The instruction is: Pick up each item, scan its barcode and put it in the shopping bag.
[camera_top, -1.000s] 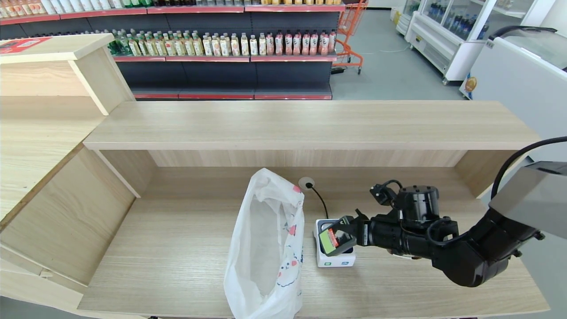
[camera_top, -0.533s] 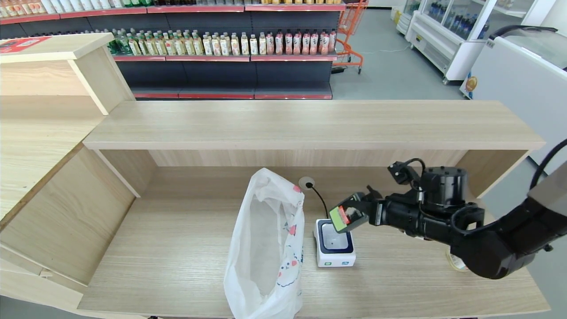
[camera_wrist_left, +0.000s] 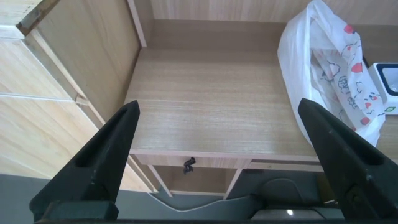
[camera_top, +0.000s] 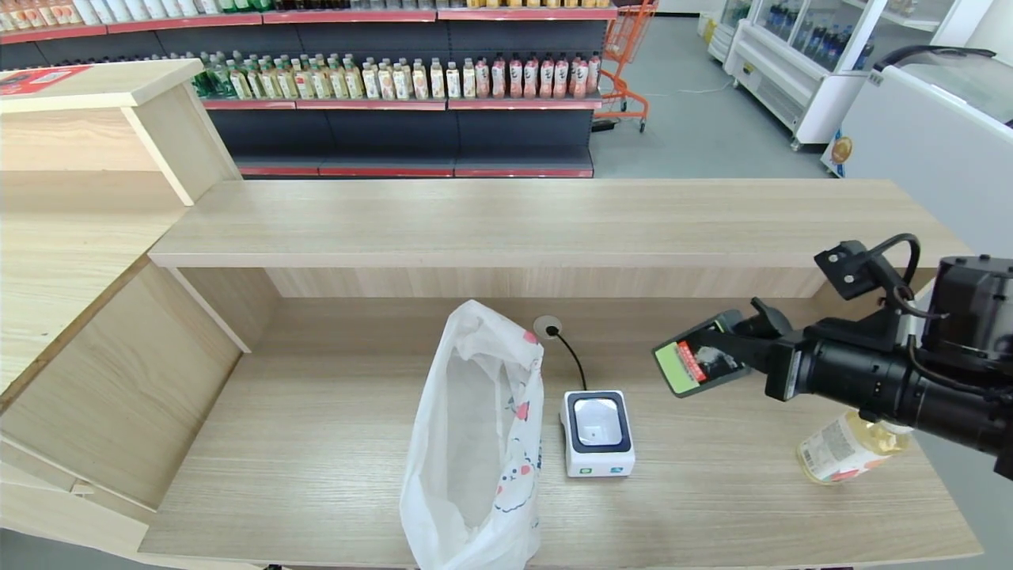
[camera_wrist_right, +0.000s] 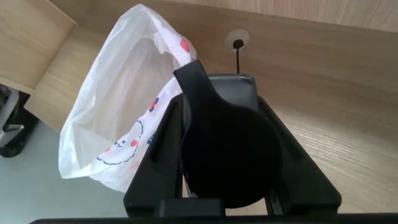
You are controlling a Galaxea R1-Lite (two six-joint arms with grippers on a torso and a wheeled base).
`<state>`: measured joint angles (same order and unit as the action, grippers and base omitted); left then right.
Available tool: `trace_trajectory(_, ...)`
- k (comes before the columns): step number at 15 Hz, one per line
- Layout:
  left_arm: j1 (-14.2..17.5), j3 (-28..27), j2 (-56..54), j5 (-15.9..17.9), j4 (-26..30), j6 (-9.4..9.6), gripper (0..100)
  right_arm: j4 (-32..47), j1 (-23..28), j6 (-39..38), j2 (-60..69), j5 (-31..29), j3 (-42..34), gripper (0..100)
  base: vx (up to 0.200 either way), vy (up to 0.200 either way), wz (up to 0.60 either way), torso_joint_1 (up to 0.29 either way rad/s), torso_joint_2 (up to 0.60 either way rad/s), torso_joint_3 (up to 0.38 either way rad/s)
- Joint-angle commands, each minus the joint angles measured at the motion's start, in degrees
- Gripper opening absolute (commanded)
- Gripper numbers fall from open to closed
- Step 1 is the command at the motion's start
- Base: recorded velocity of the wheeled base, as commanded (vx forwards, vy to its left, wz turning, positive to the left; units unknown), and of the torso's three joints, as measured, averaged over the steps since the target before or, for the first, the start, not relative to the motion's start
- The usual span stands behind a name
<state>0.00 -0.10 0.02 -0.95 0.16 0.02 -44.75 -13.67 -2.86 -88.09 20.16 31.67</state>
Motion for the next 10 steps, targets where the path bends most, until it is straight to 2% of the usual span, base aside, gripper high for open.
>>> trace_trajectory(1,0.0,0.0,0.0,0.0,0.0,0.06,100,0.3,0.0,-0.3,4.0,0.2,-1.3,0,0.000,0.200,0.00,0.007,0.00,0.002)
trace_trajectory(3,0.0,0.0,0.0,0.0,0.0,-0.29,100,1.2,-1.1,-2.0,3.4,0.4,-0.3,0,0.000,0.200,0.00,-0.012,0.00,0.007)
trace_trajectory(5,0.0,0.0,0.0,0.0,0.0,-0.02,100,4.1,-4.7,-3.2,1.0,0.3,3.3,0,0.000,0.200,0.00,0.017,0.01,0.002)
trace_trajectory(10,0.0,0.0,0.0,0.0,0.0,-0.02,100,4.6,-10.9,-3.1,-8.8,-0.6,8.8,0,0.000,0.000,0.00,0.000,0.00,0.000)
